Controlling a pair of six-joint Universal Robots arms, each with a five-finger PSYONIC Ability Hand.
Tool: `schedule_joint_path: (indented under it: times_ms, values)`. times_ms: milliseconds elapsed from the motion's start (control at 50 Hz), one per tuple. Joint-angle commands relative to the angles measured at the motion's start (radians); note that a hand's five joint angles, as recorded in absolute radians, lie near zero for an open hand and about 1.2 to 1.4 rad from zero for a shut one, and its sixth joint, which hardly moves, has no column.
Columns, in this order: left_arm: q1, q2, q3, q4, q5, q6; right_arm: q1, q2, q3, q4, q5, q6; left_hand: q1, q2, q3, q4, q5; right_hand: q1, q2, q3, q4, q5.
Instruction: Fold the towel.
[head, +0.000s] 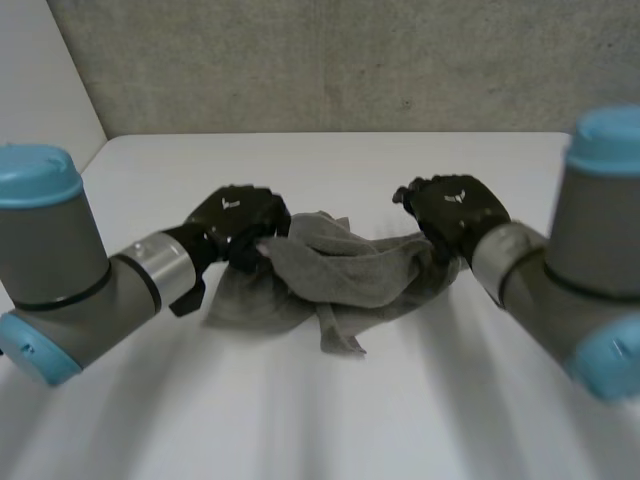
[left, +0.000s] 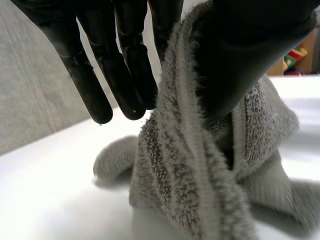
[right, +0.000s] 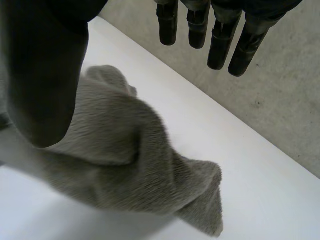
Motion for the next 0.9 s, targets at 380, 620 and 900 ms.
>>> schedule_joint_path:
  times_ms: [380,620,900]
  values:
    - [-0.011,-0.101,0.171,-0.036,-0.081,-0.098,0.046,-0.044,0.426,-0.121,-0.175,0.203,-0.02,-0.04,-0.044,-0.037,-0.042,-0.038,-0.045,-0.05,-0.06,-0.041]
    - [-0.011,-0.088,0.171,-0.036,-0.082,-0.098,0.105,0.131,0.23,-0.132,-0.158,0.323,-0.032,-0.051,-0.056,-0.049,-0.054,-0.017,-0.024,-0.029,-0.04,-0.02]
    - [-0.015,-0.08,0.16,-0.037,-0.082,-0.095,0.14,0.266,0.054,-0.139,-0.098,0.414,-0.041,-0.06,-0.065,-0.058,-0.063,0.167,0.161,0.155,0.145,0.165]
